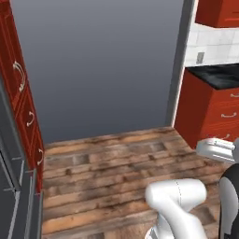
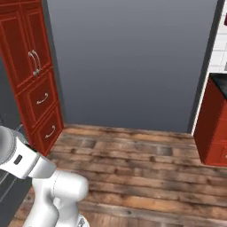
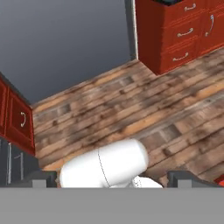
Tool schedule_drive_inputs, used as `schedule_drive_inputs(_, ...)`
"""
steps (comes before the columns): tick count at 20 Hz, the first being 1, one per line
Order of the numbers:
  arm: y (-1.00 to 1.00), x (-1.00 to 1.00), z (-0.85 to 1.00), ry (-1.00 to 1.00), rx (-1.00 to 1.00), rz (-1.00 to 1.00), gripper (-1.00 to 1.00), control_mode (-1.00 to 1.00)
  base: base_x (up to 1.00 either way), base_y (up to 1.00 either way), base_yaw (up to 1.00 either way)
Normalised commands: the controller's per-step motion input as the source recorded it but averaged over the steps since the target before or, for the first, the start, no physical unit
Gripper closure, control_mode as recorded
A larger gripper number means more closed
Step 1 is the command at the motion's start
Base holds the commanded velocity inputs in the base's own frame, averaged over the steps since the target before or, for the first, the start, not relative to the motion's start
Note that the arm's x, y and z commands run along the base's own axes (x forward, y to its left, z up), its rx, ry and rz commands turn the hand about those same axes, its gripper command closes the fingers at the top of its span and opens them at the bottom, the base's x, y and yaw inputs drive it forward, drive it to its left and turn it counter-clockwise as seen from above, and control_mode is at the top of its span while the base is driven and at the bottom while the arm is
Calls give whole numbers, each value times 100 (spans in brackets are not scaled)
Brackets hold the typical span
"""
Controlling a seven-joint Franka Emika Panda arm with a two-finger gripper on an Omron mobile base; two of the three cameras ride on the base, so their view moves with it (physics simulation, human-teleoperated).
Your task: Collect the paprika, ketchup, and shaker from the cabinet and place them next to the stove.
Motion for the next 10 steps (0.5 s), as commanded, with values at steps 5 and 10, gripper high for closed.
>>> schedule_drive_inputs(5,0,0,0,0,0,0,-100,100,7,0,-73)
schedule_drive_inputs(10,0,0,0,0,0,0,-100,100,26,0,-67)
